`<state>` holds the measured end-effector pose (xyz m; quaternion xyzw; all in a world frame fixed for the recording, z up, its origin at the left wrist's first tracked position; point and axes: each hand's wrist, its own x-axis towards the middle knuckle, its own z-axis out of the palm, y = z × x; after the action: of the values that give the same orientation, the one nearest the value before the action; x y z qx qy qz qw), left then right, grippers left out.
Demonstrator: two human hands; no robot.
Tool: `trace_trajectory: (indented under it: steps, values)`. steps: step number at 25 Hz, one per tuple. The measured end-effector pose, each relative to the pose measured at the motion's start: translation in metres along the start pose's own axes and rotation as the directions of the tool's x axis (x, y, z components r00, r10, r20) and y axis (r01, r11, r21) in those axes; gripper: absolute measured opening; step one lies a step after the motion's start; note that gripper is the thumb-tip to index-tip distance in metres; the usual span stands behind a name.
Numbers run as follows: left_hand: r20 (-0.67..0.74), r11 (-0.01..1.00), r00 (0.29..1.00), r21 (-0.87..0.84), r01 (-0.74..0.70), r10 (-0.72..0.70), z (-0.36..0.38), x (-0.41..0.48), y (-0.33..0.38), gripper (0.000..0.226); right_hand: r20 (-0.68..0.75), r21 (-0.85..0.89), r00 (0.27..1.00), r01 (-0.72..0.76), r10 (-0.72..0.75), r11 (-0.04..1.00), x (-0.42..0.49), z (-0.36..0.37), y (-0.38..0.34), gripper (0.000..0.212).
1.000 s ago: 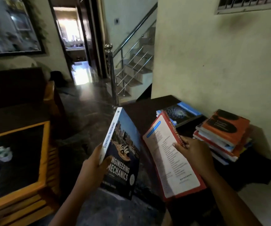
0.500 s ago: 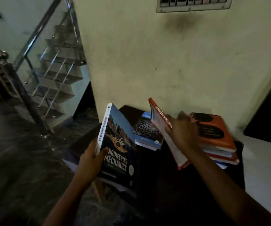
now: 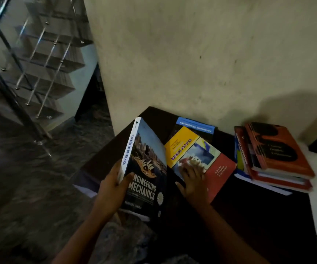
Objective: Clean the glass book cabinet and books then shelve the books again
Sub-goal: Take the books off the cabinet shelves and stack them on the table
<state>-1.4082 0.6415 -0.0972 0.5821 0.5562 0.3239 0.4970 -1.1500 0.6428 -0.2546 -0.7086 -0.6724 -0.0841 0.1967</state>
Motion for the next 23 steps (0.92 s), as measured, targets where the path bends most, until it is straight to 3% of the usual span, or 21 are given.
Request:
trace_trajectory:
  steps: [2,3,5,6,9,10,11,14,17,20,23]
  values:
    - [0.054,1.000,0.998,0.003,0.007,-0.007,-0.008,0.007,-0.003,0.039,-0.043,0.188,0.977,-0.197,0.208,0.962,-0.016,-0.010,-0.007,0.050]
    - [0.080,1.000,0.997,0.008,0.008,-0.008,-0.012,0.010,-0.005,0.039,-0.043,0.292,0.923,-0.355,0.383,0.888,-0.025,-0.017,-0.008,0.051]
    - [0.120,1.000,0.993,0.012,0.006,-0.007,-0.019,0.016,-0.007,0.039,0.012,0.517,0.706,-0.610,0.708,0.600,-0.033,-0.027,-0.001,0.057]
    - [0.134,1.000,0.991,0.009,0.008,-0.009,-0.023,0.020,-0.008,0.038,0.088,0.589,0.606,-0.672,0.791,0.449,-0.033,-0.030,0.004,0.065]
    - [0.181,1.000,0.983,-0.002,0.013,-0.012,-0.031,0.032,-0.011,0.034,0.311,0.647,0.330,-0.761,0.891,0.056,-0.018,-0.037,0.023,0.089]
    - [0.196,1.000,0.981,-0.013,0.016,-0.013,-0.033,0.034,-0.010,0.033,0.409,0.673,0.238,-0.730,0.881,-0.115,-0.013,-0.040,0.026,0.086]
    - [0.206,1.000,0.978,-0.018,0.025,-0.020,-0.034,0.035,-0.010,0.032,0.494,0.684,0.207,-0.691,0.845,-0.231,-0.012,-0.041,0.030,0.077]
    - [0.206,0.999,0.978,-0.031,0.034,-0.027,-0.039,0.041,-0.012,0.032,0.596,0.641,0.214,-0.707,0.774,-0.298,-0.019,-0.050,0.020,0.053]
    - [0.197,0.998,0.980,-0.044,0.034,-0.024,-0.044,0.049,-0.015,0.038,0.567,0.733,0.325,-0.619,0.757,-0.283,-0.025,-0.049,-0.002,0.039]
    - [0.194,0.995,0.980,-0.071,0.064,-0.049,-0.048,0.053,-0.016,0.038,0.543,0.820,0.345,-0.414,0.766,-0.394,-0.018,-0.044,-0.024,0.044]
    - [0.184,0.992,0.982,-0.110,0.064,-0.043,-0.053,0.057,-0.015,0.036,0.511,0.854,0.371,-0.119,0.775,-0.506,0.023,-0.034,-0.039,0.040]
